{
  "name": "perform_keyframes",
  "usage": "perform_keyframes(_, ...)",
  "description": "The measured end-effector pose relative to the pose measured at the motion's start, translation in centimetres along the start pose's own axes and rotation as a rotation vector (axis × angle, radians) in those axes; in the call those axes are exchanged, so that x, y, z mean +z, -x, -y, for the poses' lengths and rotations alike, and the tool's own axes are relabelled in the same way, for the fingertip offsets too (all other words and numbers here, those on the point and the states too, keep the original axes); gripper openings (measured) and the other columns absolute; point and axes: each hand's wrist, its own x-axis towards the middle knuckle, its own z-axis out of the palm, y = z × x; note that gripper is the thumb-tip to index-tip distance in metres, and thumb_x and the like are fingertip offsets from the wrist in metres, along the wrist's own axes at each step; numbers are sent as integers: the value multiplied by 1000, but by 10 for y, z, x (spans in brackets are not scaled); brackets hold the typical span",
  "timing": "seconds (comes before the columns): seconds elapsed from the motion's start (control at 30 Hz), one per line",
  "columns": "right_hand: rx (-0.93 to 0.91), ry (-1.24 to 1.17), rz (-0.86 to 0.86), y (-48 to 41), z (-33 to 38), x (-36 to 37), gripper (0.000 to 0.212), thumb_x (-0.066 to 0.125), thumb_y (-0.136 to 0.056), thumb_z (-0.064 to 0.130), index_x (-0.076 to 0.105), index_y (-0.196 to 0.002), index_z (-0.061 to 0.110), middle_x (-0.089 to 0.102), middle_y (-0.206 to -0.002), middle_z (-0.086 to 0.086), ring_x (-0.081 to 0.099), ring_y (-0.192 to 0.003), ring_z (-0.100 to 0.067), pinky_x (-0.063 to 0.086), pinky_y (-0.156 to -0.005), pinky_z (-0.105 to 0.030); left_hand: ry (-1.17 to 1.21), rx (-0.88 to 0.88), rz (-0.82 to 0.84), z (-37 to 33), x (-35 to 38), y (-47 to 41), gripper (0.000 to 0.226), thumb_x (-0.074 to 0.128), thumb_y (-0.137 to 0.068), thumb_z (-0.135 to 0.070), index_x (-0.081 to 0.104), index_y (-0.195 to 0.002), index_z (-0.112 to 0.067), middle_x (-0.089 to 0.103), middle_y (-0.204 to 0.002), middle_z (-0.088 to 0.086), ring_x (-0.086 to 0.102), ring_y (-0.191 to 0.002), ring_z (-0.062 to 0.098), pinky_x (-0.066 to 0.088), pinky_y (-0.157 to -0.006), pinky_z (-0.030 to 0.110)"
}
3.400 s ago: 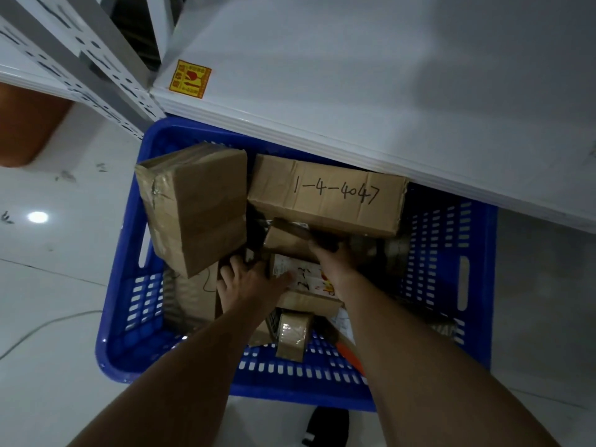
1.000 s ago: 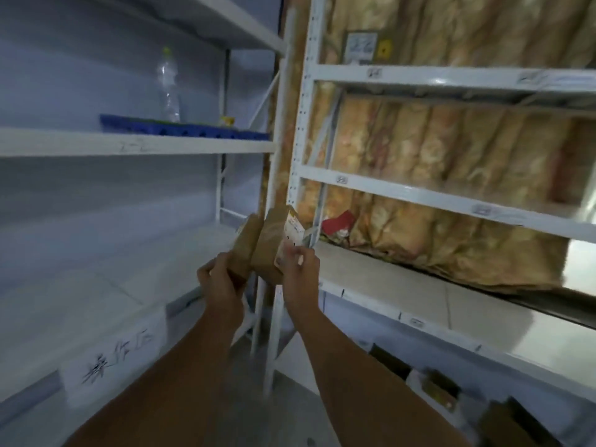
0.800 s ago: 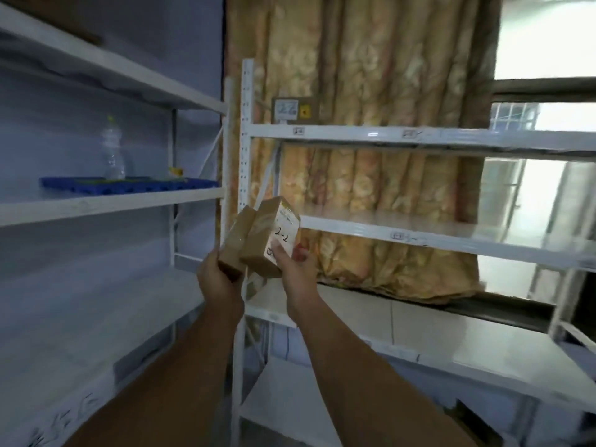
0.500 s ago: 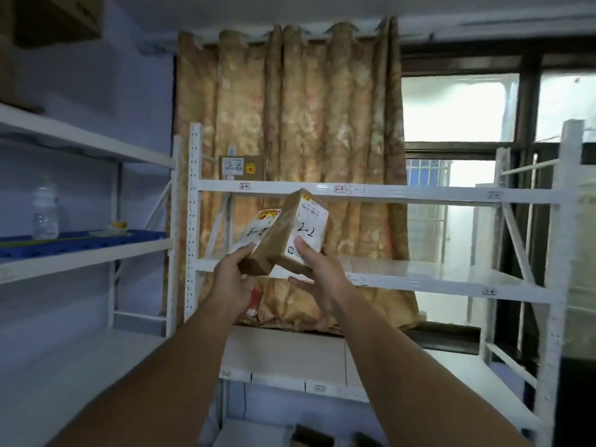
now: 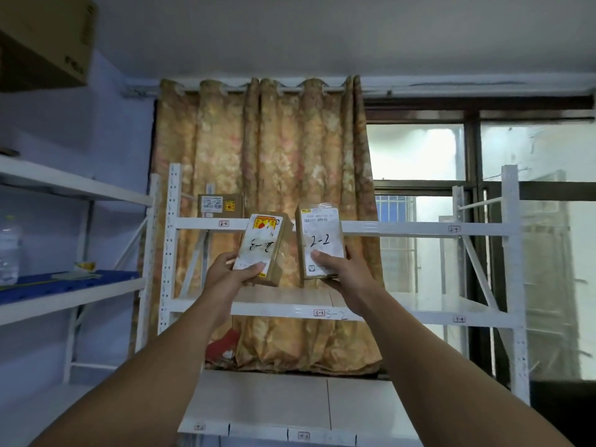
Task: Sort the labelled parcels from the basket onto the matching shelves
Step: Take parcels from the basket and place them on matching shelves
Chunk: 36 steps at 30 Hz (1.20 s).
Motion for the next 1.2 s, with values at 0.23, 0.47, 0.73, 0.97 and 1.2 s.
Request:
perform_keyframes(0.23, -82, -147, -106, -2, 24, 5, 56, 84, -85, 13, 57, -134, 15, 75, -116, -3, 77, -91, -13, 60, -68, -23, -231, 43, 153, -45, -17, -6, 59, 87, -73, -2, 65, -123, -23, 70, -118, 5, 72, -96, 24, 60, -74, 42)
perform_keyframes(0.47, -38, -161, -35, 10, 38, 12, 54, 85, -82, 36, 66, -129, 17, 79, -109, 0, 71, -114, -23, 56, -93, -40, -474, 62, 260, -94, -31, -7, 83, 90, -69, 2, 43, -134, -18, 58, -120, 13, 67, -98, 31, 56, -71, 35)
perform_keyframes(0.73, 206, -54, 253, 35, 19, 41, 53, 81, -71, 48, 71, -117, 22, 72, -112, 1, 63, -114, -21, 41, -110, -64, -314, 134, 215, -112, -18, 8, 43, 84, -78, -3, 64, -116, -6, 71, -106, 5, 69, -86, 22, 58, -66, 33)
perform_keyframes(0.97, 181, -177, 274, 48, 25, 53, 52, 82, -75, 41, 70, -119, 15, 75, -115, -11, 69, -115, -31, 53, -105, -54, -127, 187, 25, -108, 0, 16, 50, 85, -82, -20, 59, -120, -3, 66, -108, 8, 69, -88, 16, 57, -73, 31)
perform_keyframes(1.2, 147, -260, 172, 50, 25, 63, 63, 82, -74, 47, 67, -127, 16, 75, -121, -12, 71, -115, -29, 56, -102, -48, 14, 35, 73, -84, 9, 30, 34, 78, -89, -26, 63, -119, -23, 76, -106, 8, 76, -83, 24, 62, -76, 50)
